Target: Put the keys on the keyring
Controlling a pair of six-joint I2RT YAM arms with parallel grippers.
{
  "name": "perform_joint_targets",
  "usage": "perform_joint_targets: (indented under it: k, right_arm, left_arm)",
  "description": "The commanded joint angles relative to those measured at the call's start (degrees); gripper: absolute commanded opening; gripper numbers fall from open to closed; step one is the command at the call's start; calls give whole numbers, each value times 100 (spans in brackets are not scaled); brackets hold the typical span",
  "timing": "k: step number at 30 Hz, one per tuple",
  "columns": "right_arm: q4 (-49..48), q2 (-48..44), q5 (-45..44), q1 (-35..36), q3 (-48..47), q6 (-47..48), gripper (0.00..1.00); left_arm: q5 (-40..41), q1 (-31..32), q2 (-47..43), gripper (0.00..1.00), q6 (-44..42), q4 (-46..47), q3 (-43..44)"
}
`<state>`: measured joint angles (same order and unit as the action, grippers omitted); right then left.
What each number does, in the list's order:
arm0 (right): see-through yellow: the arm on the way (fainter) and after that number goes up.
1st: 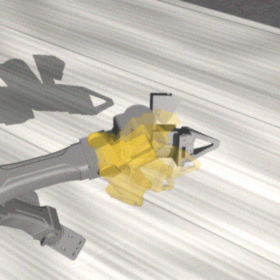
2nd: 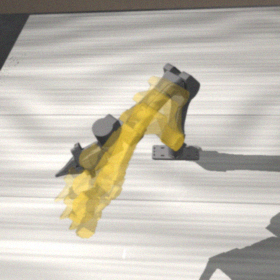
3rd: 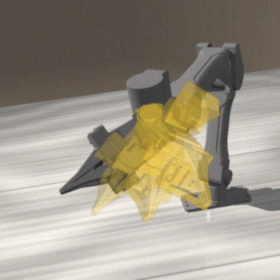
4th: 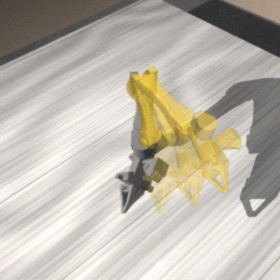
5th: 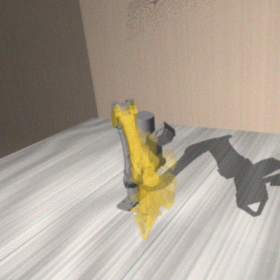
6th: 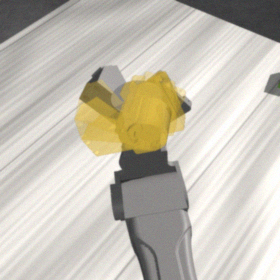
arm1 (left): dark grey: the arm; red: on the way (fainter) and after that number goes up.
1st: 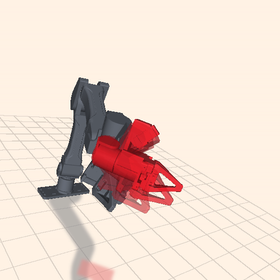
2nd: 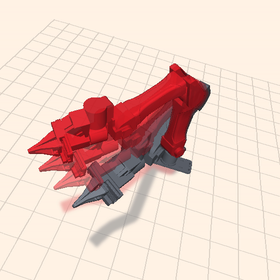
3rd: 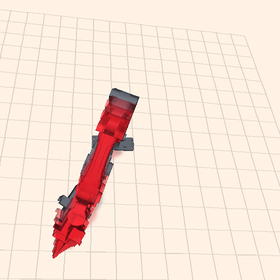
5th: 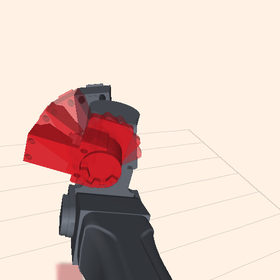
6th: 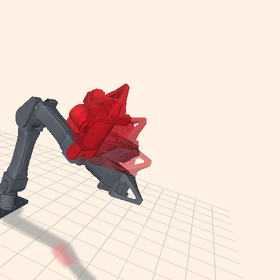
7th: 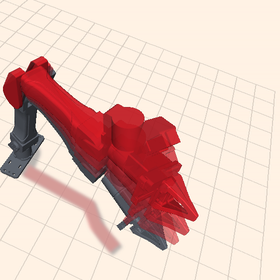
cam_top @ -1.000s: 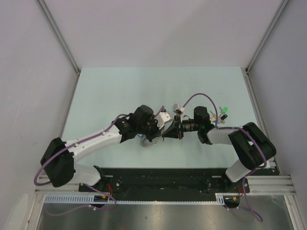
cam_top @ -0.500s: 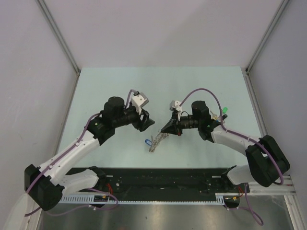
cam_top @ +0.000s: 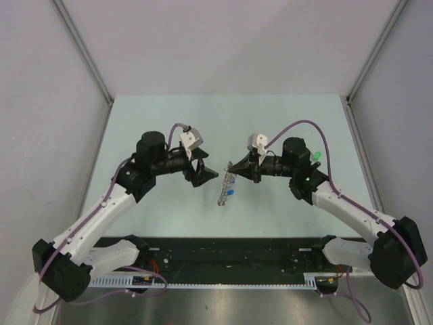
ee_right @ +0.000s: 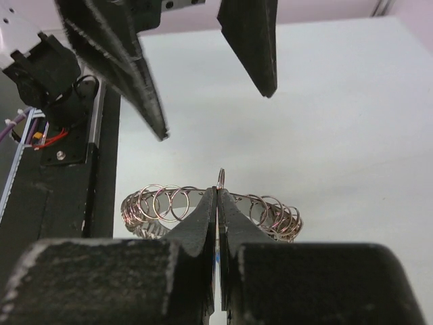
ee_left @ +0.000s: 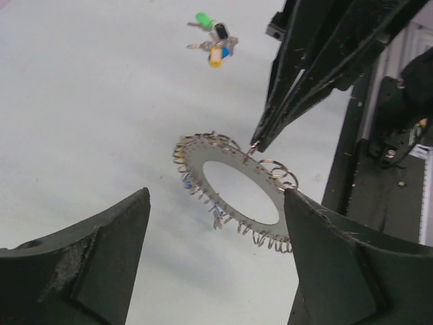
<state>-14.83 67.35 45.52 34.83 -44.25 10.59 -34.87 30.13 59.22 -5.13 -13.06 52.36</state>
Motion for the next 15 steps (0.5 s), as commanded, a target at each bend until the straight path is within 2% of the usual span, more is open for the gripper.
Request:
perform_joint_targets:
  k: [1,4,5,6,9,10,15]
  right_arm:
    - [-47,-354,168,-38,-374,5,0]
    - [32,-451,203,-3,-409,-13,0]
    - [50,-477,212,6,-418,-4,0]
    - [85,-504,221,6,-427,-4,0]
    - [112,-539,273,33,-435,-22,0]
    - [112,-548,282,59,-444,-31,0]
    - [138,-574,309,147,-488,-13,0]
  left_arm:
    - [-976,-42,54,89,-698,-38,573]
    - [-1381,-42,133,85,-1068,-188,688]
    - [-1608,-34,125,77,-1122,-127,671]
    - [-1706,-25,81,74,-1218,-57,592]
    - [-1751,-16,-16,63,-1411,198,416]
    - [-1751,10,-51,57,-1482,181,407]
    - [-1672,177,72,48,-1886,-117,556]
